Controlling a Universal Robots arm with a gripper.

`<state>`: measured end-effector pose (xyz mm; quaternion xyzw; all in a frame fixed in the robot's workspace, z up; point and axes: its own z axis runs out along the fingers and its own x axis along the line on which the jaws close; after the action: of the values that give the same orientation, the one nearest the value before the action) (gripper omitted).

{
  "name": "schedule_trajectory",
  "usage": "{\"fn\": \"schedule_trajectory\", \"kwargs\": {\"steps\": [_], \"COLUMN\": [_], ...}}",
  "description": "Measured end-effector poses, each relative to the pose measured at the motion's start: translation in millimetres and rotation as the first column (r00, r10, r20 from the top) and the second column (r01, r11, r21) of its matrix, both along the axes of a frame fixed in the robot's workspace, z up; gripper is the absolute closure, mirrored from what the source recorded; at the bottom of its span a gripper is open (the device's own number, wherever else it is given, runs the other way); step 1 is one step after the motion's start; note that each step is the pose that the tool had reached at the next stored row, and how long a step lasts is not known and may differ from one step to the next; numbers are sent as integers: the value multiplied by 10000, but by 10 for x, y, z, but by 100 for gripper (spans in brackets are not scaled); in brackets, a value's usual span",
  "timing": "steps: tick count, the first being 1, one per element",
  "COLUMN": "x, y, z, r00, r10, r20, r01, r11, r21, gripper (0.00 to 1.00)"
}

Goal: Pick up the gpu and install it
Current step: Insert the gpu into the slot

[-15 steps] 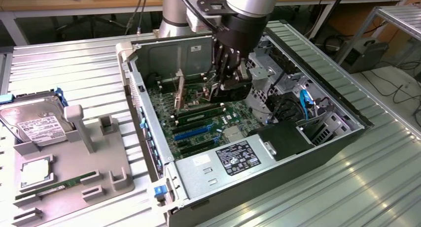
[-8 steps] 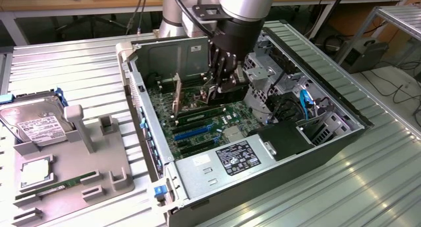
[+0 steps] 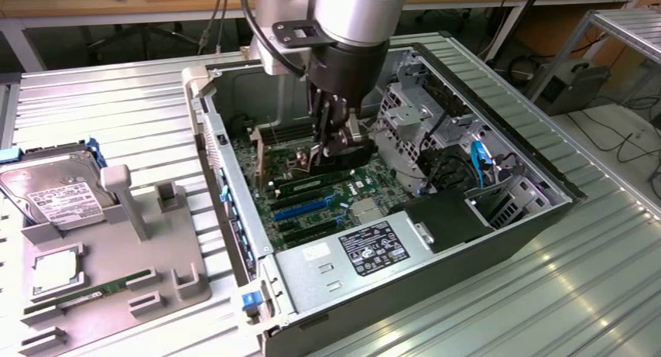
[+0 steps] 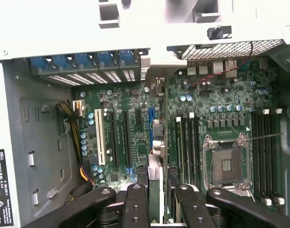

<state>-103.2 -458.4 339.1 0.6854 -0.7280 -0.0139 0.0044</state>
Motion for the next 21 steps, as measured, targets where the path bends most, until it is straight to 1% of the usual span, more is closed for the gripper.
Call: {"fn": "schedule_trajectory", "kwargs": {"steps": [7, 8, 16, 21], "x": [-31, -59, -64, -73], "y": [-1, -1, -1, -1], "z": [-57, -105, -248, -341], "r00": [9991, 9979, 9978, 9978], "r10": [435, 653, 663, 657], "r20": [1, 2, 1, -2], "r01": [-435, -653, -663, -657], "r11": [9991, 9979, 9978, 9978], "r21": [-15, -17, -30, -64], "gripper": [74, 74, 74, 74]}}
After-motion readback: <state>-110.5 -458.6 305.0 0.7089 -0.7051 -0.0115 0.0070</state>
